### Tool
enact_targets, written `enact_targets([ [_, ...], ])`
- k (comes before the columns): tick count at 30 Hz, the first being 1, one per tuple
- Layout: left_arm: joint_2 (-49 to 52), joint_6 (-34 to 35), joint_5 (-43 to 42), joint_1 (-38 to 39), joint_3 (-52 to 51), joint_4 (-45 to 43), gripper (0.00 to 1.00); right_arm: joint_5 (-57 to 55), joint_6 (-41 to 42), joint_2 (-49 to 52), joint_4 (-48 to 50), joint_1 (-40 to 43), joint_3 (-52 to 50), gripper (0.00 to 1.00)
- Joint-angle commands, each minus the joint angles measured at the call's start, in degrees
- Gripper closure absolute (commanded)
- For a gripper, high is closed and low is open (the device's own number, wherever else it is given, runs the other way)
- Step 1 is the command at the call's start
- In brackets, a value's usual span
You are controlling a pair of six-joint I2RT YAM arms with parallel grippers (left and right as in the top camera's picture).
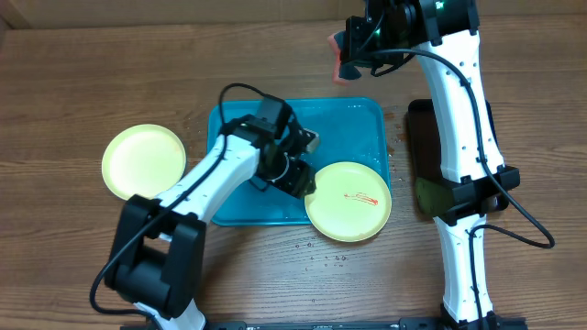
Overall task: Clean dirty plates on tray and stack at the side
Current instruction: 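Move left gripper to the second yellow plate and grasp its rim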
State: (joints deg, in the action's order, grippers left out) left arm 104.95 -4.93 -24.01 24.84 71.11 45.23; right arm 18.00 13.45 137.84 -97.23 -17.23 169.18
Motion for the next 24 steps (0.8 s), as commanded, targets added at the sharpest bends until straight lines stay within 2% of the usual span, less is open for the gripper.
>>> enact_targets([
  [1,2.3,-2.2,0.0,1.1,1.9,0.3,0.39,0.1,0.0,-0.9,0.2,0.4,1.5,0.96],
  [7,4.3,-1.6,2.1,1.1,1.8,1.6,0.51,0.1,0.0,-0.9,0.2,0.2,1.5,0.96],
  [17,8.1,-2.6,2.7,1.1,1.8,-0.1,0.52,0.1,0.0,-0.9,0.2,0.1,1.5,0.96],
  [21,11.1,-3.9,0.1,1.1,1.8,-0.8,0.67,0.1,0.0,-0.9,0.2,0.1,1.5,0.96],
  [24,11.6,-3.9,0.4,0.9,1.8,-1.1,0.88,0.1,0.0,-0.9,0.2,0.1,1.5,0.96],
])
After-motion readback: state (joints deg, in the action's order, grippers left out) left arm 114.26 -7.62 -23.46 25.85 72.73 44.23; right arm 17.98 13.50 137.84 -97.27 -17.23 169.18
